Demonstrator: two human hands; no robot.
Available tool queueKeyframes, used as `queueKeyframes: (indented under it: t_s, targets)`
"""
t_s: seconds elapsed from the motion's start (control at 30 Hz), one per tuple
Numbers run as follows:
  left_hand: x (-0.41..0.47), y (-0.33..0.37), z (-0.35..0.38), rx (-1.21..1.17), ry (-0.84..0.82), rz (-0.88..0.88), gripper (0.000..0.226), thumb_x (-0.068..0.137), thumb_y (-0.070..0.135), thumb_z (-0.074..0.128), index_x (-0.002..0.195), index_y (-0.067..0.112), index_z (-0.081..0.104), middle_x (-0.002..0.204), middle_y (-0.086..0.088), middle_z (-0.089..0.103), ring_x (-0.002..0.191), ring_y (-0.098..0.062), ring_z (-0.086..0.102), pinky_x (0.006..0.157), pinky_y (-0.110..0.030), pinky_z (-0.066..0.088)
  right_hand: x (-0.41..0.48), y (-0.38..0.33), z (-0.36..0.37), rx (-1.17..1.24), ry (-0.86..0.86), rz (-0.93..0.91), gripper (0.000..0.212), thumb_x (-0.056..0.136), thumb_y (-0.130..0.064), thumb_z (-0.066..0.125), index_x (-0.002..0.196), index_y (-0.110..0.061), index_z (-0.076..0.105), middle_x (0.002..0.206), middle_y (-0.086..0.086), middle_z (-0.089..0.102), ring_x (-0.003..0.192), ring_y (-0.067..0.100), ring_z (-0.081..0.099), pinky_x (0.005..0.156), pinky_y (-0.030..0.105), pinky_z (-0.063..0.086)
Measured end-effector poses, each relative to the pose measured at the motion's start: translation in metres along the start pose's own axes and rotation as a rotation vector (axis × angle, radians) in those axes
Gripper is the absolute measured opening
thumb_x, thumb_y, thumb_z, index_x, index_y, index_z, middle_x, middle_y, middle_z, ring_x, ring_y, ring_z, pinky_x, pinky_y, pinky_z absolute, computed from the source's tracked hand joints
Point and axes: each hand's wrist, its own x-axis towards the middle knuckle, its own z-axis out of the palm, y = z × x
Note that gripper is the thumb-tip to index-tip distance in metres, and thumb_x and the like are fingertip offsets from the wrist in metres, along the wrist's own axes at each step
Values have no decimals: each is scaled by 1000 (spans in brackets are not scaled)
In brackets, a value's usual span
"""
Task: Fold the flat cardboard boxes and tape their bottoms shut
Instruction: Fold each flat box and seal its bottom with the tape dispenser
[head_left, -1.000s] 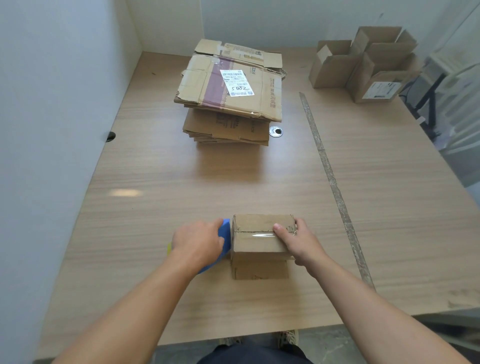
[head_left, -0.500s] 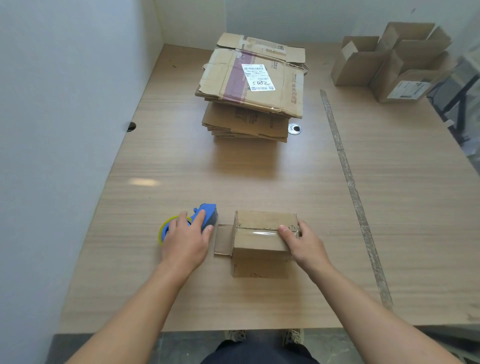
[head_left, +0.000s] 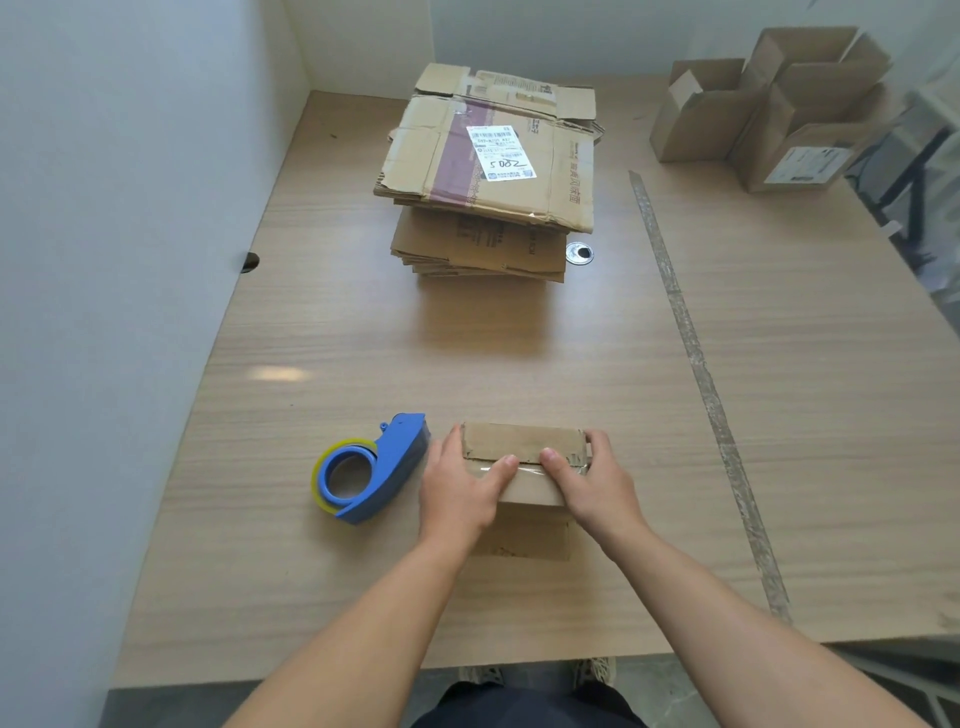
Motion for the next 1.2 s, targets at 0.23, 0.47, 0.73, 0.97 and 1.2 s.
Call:
queueKeyframes:
  t_s: [0.23, 0.47, 0.73, 0.97, 1.2]
  targets:
    - [8, -7, -8, -15, -8, 16, 50, 95, 37, 61, 138, 13, 56, 130, -2, 62, 120, -17, 54, 96, -20, 37, 4, 8, -3, 94, 27, -38, 16, 97, -41, 59, 102, -26, 58, 86, -2, 67, 84, 20, 64, 71, 32, 48]
    - [10, -4, -14, -76, -39, -47, 45, 101, 31, 51, 143, 16, 52, 142, 3, 54, 135, -15, 44, 105, -21, 29, 0, 6, -3, 74, 19, -7, 26, 100, -43, 51, 116, -24, 58, 93, -6, 66, 98, 24, 61, 77, 30, 43]
    - [4, -8, -5, -5, -69, 22, 60, 81, 53, 65, 129, 18, 58, 120, 0, 62, 115, -18, 56, 97, -30, 43, -9, 2, 8, 130, -11, 16, 50, 83, -38, 76, 124, -27, 49, 113, -3, 66, 105, 20, 62, 92, 36, 49]
    - [18, -18, -28, -81, -229, -11, 38, 93, 40, 58, 128, 29, 64, 109, 9, 70, 108, -13, 61, 95, -31, 48, -2, 15, 1, 335, -99, 40, 51, 82, -39, 70, 131, -39, 57, 117, -2, 68, 111, 17, 63, 99, 44, 53]
    - [25, -23, -34, -334, -365, -111, 36, 98, 25, 58, 134, 24, 61, 123, 12, 67, 116, -10, 60, 102, -33, 48, 4, 25, -13, 596, -279, 165, 49, 100, -15, 57, 147, -20, 47, 133, 1, 63, 108, 14, 64, 89, 37, 56]
